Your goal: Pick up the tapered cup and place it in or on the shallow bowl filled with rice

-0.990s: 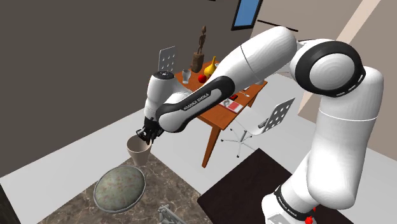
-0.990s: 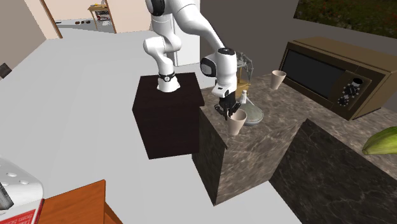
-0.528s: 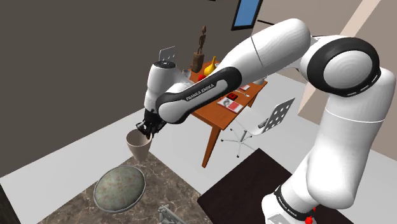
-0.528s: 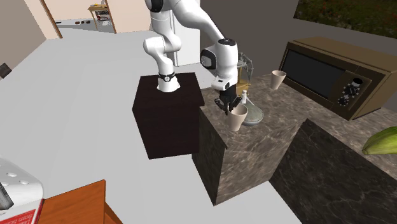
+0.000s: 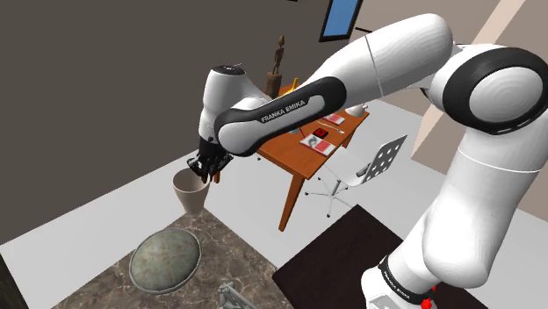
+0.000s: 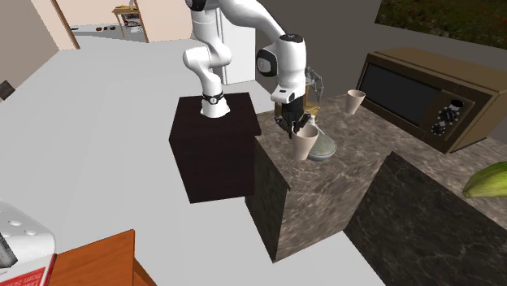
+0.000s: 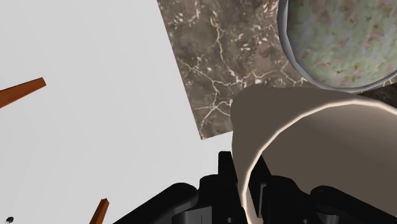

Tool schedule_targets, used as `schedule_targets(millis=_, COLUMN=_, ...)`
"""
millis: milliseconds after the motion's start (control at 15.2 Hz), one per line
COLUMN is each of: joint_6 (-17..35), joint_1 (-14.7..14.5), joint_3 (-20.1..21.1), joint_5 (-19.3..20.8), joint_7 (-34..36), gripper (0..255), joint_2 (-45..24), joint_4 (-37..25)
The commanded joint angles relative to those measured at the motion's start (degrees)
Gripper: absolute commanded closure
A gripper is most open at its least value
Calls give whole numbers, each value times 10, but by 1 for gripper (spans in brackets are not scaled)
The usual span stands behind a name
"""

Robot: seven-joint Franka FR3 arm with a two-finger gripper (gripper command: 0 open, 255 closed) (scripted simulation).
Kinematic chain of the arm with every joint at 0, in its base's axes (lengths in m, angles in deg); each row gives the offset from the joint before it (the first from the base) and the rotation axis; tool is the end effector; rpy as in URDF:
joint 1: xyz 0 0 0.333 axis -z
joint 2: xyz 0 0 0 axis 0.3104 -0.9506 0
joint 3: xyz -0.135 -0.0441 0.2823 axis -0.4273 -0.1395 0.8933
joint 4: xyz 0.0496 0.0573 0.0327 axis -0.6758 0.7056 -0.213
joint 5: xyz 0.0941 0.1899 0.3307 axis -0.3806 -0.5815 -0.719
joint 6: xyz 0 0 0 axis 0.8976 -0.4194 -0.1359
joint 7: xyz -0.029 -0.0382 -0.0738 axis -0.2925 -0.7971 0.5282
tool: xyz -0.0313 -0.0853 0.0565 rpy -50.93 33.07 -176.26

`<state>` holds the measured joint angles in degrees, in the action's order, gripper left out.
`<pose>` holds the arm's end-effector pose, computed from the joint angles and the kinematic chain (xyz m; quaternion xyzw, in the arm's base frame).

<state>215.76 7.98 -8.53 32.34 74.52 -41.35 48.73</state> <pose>0.5311 0.2955 0.3485 -0.9970 0.0225 -0.0482 0.0555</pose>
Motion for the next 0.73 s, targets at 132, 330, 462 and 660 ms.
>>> schedule_targets(millis=132, joint_6=-28, joint_1=2, joint_3=3, joint_5=-7, joint_7=-4, gripper=255, joint_2=15, joint_4=-14)
schedule_targets(millis=330, joint_6=-49, joint_1=4, joint_3=4, joint_5=-13, joint_7=-7, gripper=255, joint_2=27, joint_4=-24)
schedule_targets(millis=462, joint_6=-63, joint_1=5, joint_3=5, joint_5=-16, joint_7=-9, gripper=255, joint_2=34, joint_4=-31)
schedule_targets(millis=660, joint_6=-84, joint_1=6, joint_3=6, joint_5=-20, joint_7=-11, gripper=255, joint_2=44, joint_4=-43)
